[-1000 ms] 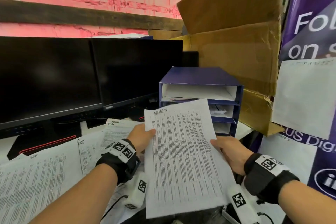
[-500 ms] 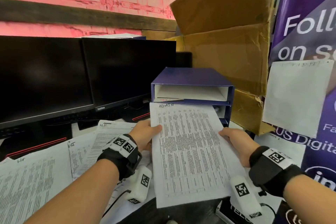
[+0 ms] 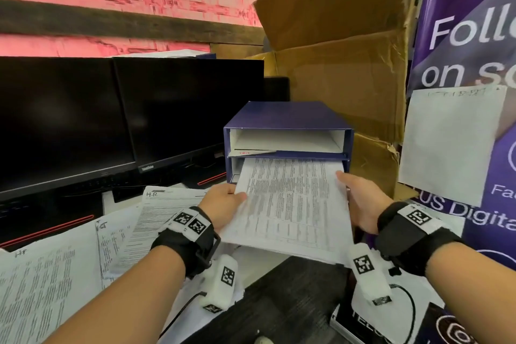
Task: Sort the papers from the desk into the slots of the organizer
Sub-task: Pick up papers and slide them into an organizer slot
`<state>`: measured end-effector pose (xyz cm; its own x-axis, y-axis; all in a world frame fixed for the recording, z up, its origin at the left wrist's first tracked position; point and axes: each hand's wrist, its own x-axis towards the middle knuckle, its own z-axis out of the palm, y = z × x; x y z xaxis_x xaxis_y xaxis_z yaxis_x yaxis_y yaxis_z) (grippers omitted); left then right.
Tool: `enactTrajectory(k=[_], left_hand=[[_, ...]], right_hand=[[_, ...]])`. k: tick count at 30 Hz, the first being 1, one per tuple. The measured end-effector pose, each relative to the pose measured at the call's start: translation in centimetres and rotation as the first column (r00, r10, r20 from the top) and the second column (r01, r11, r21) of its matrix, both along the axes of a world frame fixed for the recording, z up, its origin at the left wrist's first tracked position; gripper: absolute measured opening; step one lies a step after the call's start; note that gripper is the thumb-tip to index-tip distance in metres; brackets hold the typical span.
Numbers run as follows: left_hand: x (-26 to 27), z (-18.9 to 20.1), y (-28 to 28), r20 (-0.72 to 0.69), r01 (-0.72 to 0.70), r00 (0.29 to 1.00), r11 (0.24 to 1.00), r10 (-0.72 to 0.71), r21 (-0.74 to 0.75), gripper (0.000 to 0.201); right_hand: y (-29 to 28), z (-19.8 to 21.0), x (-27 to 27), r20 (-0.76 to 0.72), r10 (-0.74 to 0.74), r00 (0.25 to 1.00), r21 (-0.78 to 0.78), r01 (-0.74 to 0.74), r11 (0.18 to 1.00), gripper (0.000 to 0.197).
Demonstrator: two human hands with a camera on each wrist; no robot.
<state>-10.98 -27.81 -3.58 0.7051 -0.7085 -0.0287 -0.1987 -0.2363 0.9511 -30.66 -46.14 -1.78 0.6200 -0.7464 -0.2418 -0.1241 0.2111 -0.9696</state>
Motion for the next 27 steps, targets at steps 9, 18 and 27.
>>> enactTrajectory(k=[9,18,27], left_hand=[[0.8,-0.7,0.1,-0.074,-0.004,0.997,0.999,0.001,-0.032,0.014],[-0.2,0.6,-0.1,-0.190,0.030,0.979,0.979,-0.068,-0.199,0.018],[-1.3,0.4,0.7,-0.045,0.295,0.955,0.953,-0.292,0.063,0.020]], right_hand=[[0.2,-2.3,-2.8,-0.135,0.413,0.901,-0.065,-0.424,0.903,0.034],[0.1,-1.0,-1.8,0.075,0.189,0.979,0.022,-0.191,0.981,0.017],[-0.1,-1.4,-4.5,-0.110,0.108,0.988,-0.076,-0.116,0.990,0.024]])
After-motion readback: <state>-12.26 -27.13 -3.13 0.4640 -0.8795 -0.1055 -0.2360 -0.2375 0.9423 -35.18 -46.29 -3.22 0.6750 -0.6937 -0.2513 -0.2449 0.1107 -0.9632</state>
